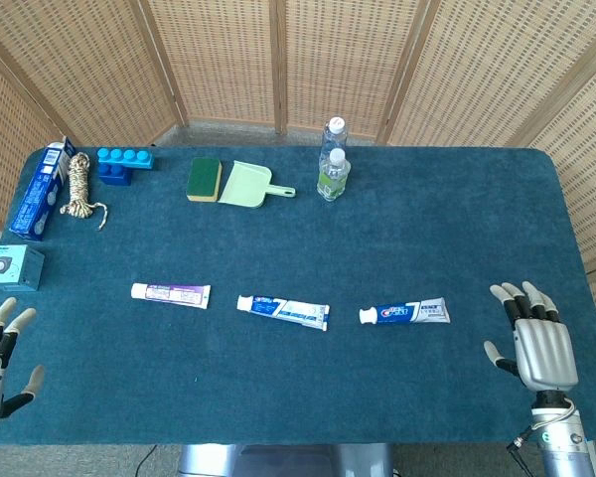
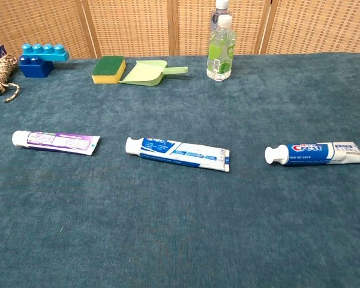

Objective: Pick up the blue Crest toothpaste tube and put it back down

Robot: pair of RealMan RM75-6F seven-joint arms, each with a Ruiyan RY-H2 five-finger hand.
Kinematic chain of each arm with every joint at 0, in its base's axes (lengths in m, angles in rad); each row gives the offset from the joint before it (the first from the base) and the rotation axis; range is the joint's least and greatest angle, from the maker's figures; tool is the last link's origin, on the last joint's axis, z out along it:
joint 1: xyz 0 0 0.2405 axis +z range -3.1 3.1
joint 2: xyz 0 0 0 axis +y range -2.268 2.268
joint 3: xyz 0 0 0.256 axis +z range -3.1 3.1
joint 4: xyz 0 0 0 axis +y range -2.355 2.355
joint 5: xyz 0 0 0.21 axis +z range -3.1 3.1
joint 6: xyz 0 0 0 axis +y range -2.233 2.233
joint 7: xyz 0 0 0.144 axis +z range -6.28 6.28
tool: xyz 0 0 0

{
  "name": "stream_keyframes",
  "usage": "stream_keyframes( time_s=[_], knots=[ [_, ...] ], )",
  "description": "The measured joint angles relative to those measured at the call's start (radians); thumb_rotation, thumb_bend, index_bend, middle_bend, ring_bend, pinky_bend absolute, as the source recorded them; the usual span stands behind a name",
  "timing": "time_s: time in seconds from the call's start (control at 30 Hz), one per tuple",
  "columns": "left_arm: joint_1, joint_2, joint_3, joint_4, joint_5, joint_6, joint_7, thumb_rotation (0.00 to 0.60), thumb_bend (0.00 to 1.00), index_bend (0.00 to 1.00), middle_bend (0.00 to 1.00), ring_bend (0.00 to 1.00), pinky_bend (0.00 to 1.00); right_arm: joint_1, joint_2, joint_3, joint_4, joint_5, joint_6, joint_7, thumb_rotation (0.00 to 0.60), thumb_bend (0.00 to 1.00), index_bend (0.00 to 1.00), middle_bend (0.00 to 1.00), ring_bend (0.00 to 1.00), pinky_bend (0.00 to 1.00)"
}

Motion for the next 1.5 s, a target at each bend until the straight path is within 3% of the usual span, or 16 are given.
stream_keyframes(
  time_s=[0.43,0.63,0.97,1.5],
  knots=[
    [0.003,0.011,0.006,-0.01,0.032,0.016,0.005,0.6,0.35,0.14,0.05,0.0,0.0,0.017,0.009,-0.016,-0.001,-0.052,-0.05,0.065,0.6,0.26,0.25,0.18,0.06,0.13],
    [-0.004,0.025,0.006,-0.025,0.05,0.013,0.012,0.6,0.35,0.14,0.05,0.0,0.0,0.077,0.005,-0.008,-0.002,-0.036,-0.171,0.095,0.6,0.27,0.27,0.18,0.06,0.13],
    [-0.026,0.026,-0.004,-0.038,0.036,-0.018,0.028,0.6,0.35,0.13,0.05,0.0,0.0,0.258,-0.053,0.054,0.072,0.135,-0.427,0.098,0.6,0.27,0.3,0.18,0.06,0.13],
    [-0.045,0.025,-0.013,-0.042,0.001,-0.041,0.04,0.6,0.35,0.13,0.04,0.0,0.0,0.352,-0.157,0.051,0.253,0.283,-0.519,0.036,0.6,0.27,0.31,0.19,0.06,0.13]
  ],
)
